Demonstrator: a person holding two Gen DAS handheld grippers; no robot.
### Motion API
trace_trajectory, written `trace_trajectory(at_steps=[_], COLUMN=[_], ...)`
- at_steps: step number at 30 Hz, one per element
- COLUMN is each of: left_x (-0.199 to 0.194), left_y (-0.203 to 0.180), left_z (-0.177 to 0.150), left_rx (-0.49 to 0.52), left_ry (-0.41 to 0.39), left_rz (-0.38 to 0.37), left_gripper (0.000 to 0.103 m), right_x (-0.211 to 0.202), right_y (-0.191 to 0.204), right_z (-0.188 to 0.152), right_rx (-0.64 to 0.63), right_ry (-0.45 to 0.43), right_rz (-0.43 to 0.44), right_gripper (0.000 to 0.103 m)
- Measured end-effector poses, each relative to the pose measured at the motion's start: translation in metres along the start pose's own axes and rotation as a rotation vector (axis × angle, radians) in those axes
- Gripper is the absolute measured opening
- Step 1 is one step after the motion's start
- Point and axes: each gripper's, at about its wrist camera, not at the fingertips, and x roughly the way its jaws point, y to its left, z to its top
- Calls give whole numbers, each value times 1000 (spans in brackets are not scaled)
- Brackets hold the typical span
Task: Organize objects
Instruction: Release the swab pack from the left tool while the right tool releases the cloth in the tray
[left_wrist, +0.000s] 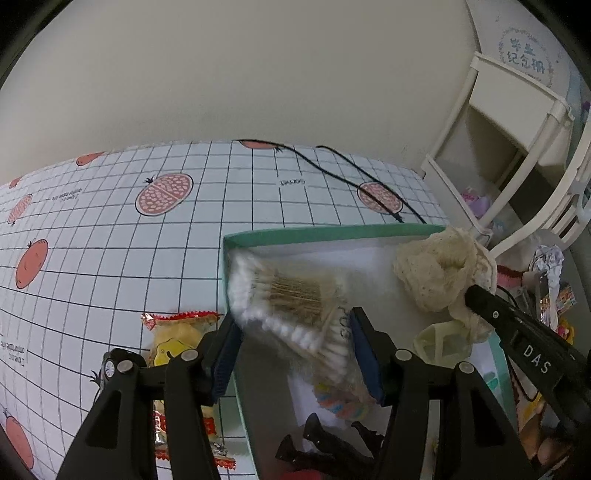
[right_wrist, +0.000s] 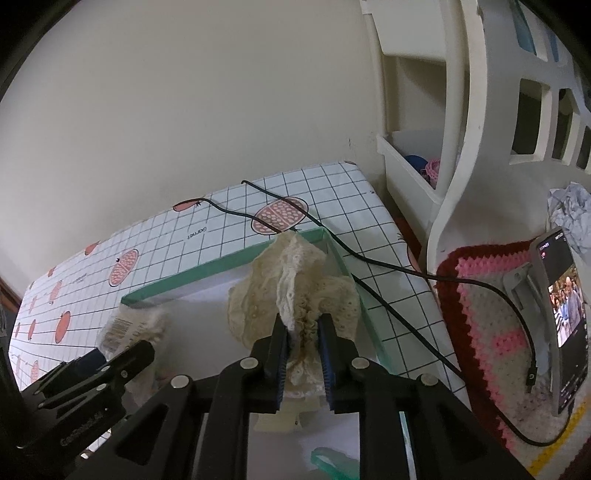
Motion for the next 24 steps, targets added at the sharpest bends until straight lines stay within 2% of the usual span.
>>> trace_trajectory(at_steps=[10,12,15,20,24], left_x=[-19,-24,-30,-35,-38], left_y=[2,2,0,8,15], left_z=[3,3,2,1,-1], left_rx=[-20,-25,-15,-24,-34], left_ry=[-28,-36,-43,-42,-47], left_rz=[-22,-26,-22,-6,20], left_gripper=[65,69,70,75,80], right_x=[-6,-9,-11,-13,-14], right_y=[3,4,6,8,10], right_z=[-1,-2,-3,-6,-7], right_rx=[-11,-13,-25,-37,-45], right_ry=[-12,-15,-20,-16,-21], right_rz=[1,4,-8,1,-4], right_gripper=[21,25,32,38,48])
